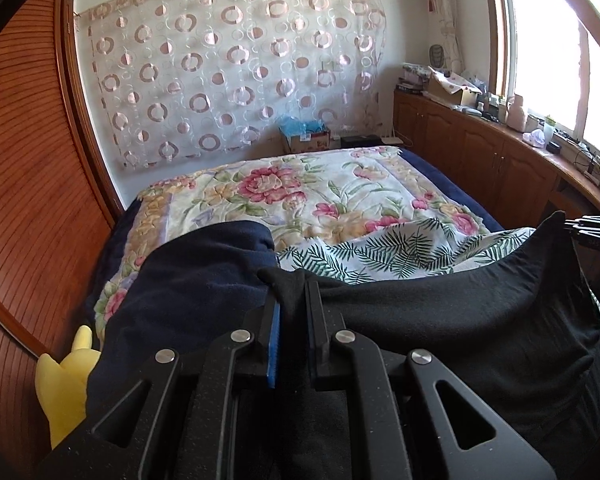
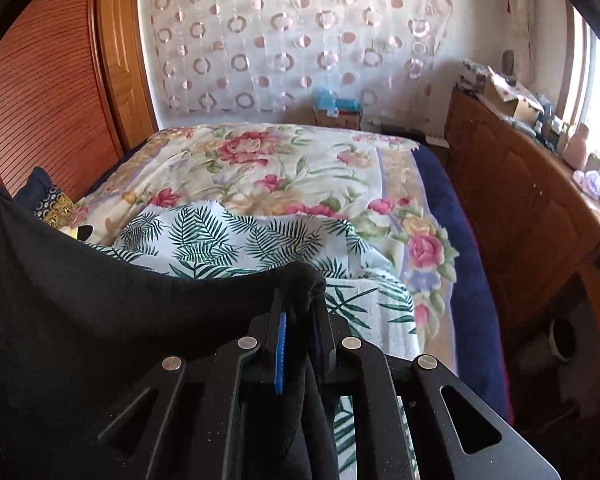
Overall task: Fold small clothes
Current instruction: 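Lay the hem over the collar and open both grippers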
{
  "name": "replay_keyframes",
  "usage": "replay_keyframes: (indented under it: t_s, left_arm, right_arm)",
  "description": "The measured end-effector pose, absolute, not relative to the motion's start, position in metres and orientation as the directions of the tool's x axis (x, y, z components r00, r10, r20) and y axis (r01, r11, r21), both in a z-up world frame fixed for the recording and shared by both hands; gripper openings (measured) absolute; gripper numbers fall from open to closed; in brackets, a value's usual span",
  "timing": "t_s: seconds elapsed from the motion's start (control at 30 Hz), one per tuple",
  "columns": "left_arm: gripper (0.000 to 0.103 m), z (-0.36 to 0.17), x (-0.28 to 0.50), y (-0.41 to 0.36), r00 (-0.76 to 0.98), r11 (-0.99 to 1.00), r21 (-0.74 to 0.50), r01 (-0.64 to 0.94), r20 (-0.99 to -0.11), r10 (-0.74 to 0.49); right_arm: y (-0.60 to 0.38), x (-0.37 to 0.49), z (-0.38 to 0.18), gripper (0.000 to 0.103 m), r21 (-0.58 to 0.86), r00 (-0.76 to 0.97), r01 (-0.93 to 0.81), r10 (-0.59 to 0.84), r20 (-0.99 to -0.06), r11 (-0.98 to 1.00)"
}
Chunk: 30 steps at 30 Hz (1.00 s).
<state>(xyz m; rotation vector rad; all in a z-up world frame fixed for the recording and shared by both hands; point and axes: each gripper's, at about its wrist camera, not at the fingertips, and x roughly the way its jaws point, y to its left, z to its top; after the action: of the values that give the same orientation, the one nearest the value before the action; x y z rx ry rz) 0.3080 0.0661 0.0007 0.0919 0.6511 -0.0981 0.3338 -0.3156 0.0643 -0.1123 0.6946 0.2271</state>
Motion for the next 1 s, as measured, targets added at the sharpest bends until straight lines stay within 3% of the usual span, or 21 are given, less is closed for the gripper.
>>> replay_keyframes:
  t_s: [0.1,0.13,0.17,0.23,0.33,0.67,1.0]
  left_arm:
    - [0.023,0.006,0.305,0.068,0.796,0.992,0.061,0.112,-0.604,-0.053]
    - [0.039,0.008,0.302,0.069,0.799,0.992,0.059,0.114,-0.598,-0.056]
    - [0.048,0.011,0.298,0.070,0.804,0.992,0.050,0.118,-0.591,-0.065]
    - [0.057,0.017,0.286,0.072,0.806,0.991,0.038,0.131,-0.586,-0.084]
    - [0.076,0.021,0.268,0.071,0.815,0.988,0.056,0.141,-0.574,-0.084]
    - [0.077,0.017,0.180,0.067,0.824,0.983,0.043,0.179,-0.552,-0.126]
    - [0.077,-0.011,0.117,0.070,0.800,0.982,0.014,0.189,-0.582,-0.146]
  right_arm:
    - [-0.314,0.340,0.060,0.011,-0.021,0.731,-0.228,0.157,-0.664,0.973]
    - [-0.313,0.339,0.060,0.019,-0.020,0.728,-0.228,0.156,-0.667,0.974]
    - [-0.313,0.337,0.062,0.023,-0.022,0.727,-0.224,0.152,-0.669,0.974]
    - [-0.313,0.335,0.064,0.040,-0.033,0.733,-0.215,0.140,-0.665,0.976]
    - [-0.315,0.321,0.070,0.057,-0.038,0.751,-0.212,0.138,-0.646,0.977]
    - [-0.316,0.220,0.061,0.060,-0.031,0.752,-0.261,0.183,-0.633,0.965]
    - [-0.343,0.138,0.033,0.060,0.052,0.700,-0.250,0.218,-0.680,0.967]
